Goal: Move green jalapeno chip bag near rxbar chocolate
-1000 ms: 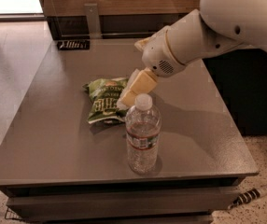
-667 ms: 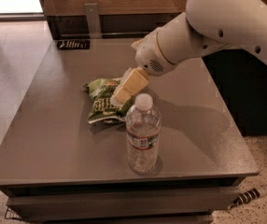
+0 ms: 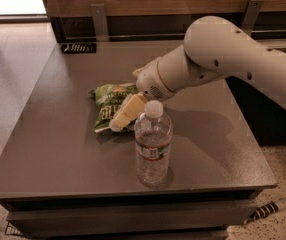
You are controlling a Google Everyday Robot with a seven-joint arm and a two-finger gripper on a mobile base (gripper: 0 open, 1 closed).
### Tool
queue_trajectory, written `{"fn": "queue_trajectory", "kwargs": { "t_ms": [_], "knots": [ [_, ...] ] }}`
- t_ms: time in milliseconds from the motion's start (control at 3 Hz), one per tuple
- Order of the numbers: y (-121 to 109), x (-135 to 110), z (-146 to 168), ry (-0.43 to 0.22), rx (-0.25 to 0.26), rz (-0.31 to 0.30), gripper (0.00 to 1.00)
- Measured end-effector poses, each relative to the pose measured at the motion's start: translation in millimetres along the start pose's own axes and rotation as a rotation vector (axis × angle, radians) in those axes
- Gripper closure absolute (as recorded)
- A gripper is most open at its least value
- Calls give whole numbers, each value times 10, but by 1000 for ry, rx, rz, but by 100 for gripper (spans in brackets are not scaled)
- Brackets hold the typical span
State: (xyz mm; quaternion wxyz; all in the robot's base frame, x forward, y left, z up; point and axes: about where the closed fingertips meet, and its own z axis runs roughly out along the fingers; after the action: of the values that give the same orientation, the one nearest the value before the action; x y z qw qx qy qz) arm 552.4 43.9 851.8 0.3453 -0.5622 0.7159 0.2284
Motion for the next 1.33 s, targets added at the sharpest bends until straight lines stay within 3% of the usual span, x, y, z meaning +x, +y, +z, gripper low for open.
{"fn": "queue_trajectory", "kwargs": {
  "t_ms": [333, 667, 1000, 1333],
  "knots": [
    [90, 76, 298, -36, -49, 28, 0],
    [149, 76, 527, -67, -74, 33, 12],
    [151, 68, 551, -71, -75, 32, 36],
    [149, 38, 526, -71, -75, 32, 67]
  ]
}}
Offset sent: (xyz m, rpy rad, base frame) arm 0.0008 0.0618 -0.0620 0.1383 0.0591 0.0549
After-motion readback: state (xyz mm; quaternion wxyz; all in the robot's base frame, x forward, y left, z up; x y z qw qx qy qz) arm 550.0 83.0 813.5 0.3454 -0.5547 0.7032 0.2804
